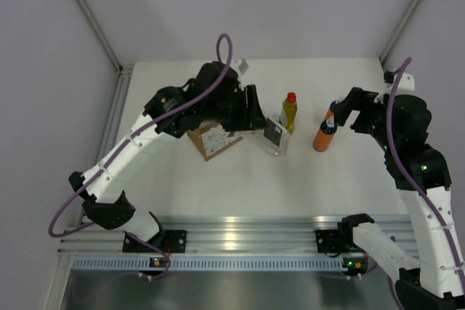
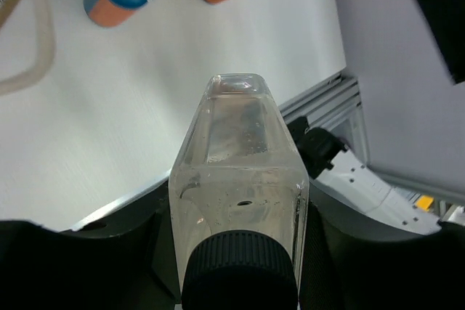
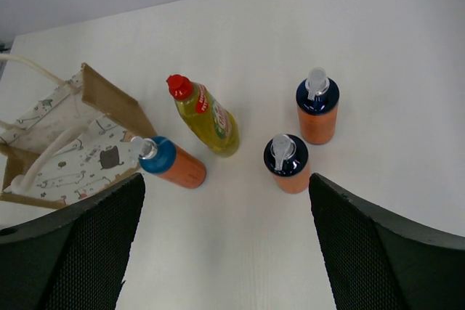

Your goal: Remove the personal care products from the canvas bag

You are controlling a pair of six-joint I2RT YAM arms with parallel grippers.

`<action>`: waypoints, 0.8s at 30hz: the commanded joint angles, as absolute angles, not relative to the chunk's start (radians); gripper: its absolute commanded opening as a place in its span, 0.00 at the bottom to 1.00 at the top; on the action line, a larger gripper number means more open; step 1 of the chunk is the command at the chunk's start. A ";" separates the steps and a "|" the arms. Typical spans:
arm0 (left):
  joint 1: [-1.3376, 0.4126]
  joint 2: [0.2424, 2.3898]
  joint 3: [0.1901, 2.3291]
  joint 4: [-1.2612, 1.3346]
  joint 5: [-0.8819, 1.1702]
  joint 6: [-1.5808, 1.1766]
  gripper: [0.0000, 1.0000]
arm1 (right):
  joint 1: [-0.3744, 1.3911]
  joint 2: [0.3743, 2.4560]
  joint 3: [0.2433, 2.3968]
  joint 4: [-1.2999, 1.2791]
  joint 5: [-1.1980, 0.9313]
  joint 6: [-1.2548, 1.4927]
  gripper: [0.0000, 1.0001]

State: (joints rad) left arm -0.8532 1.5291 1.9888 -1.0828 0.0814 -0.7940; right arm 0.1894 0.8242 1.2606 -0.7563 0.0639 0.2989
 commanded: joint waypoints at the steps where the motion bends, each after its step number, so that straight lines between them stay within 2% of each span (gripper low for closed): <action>1: -0.974 1.497 1.967 -0.931 -0.067 -0.807 0.00 | 0.190 0.796 1.318 -0.755 0.089 0.299 0.91; 10: -1.206 1.658 1.937 -0.939 -0.366 -0.739 0.00 | 0.190 0.792 1.338 -0.772 0.109 0.295 0.92; 18: -1.232 1.883 2.031 -0.937 -0.454 -0.594 0.00 | 0.190 0.781 1.384 -0.808 0.146 0.290 0.93; 24: -1.227 2.034 2.131 -0.937 -0.420 -0.517 0.00 | 0.190 0.781 1.430 -0.865 0.199 0.291 0.93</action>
State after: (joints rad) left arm -1.2274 2.0388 2.0171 -1.0447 -0.3828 -0.5835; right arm 0.1894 0.7864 1.3697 -0.8131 0.1482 0.2962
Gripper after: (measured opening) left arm 0.541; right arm 0.928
